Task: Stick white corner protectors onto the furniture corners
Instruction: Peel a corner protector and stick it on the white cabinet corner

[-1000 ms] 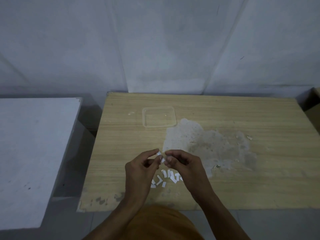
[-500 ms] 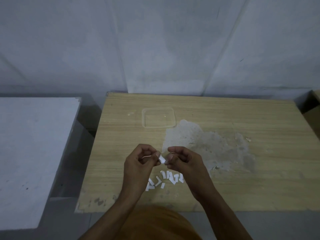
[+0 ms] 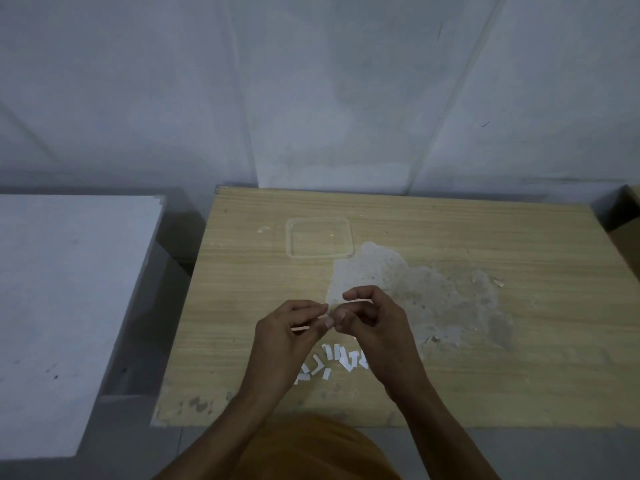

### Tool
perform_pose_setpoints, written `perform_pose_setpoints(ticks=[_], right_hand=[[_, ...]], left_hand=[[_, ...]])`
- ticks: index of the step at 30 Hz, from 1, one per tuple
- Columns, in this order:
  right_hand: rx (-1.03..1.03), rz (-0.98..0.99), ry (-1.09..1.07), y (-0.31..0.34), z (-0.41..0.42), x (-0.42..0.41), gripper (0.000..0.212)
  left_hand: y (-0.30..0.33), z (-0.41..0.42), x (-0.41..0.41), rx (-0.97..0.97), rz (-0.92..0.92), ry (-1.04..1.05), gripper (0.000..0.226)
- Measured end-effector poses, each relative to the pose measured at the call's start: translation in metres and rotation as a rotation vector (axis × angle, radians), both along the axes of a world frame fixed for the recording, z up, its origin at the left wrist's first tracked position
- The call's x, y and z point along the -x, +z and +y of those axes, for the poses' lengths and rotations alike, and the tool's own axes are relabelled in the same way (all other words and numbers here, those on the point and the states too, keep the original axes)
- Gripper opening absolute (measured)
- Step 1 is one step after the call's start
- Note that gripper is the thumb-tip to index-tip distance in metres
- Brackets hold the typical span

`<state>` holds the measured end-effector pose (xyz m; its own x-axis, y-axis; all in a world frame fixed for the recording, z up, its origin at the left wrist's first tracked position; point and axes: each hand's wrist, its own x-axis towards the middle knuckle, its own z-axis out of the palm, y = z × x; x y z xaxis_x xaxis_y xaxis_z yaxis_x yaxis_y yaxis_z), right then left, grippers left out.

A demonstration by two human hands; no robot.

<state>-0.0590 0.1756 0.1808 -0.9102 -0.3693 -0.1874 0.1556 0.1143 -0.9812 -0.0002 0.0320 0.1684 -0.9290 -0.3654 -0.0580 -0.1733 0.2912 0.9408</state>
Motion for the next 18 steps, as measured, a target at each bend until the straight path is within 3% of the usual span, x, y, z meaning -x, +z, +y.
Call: perform_pose_setpoints(ticks=[6, 10, 12, 15, 18], right_hand=[[-0.053, 0.050, 0.045, -0.0013, 0.0008, 0.0019, 0.019], [-0.063, 0.038, 0.070, -0.0022, 0.0027, 0.0024, 0.018], [-0.048, 0.028, 0.056, -0.0027, 0.0034, 0.0030, 0.017], [-0.013, 0.011, -0.011, -0.0042, 0.0046, 0.0039, 0.013], [0.020, -0.008, -0.038, -0.0069, 0.0039, 0.0020, 0.011]], left_hand=[[0.0041, -0.0045, 0.0036, -0.343, -0.157, 0.018, 0.019], [0.0054, -0.0052, 0.0039, -0.448, -0.204, 0.018, 0.022], [0.0053, -0.0053, 0.0038, -0.392, -0.200, 0.047, 0.018], [0.0042, -0.0030, 0.0036, -0.161, -0.106, 0.068, 0.010], [0.0037, 0.0016, 0.0029, 0.032, 0.026, 0.046, 0.016]])
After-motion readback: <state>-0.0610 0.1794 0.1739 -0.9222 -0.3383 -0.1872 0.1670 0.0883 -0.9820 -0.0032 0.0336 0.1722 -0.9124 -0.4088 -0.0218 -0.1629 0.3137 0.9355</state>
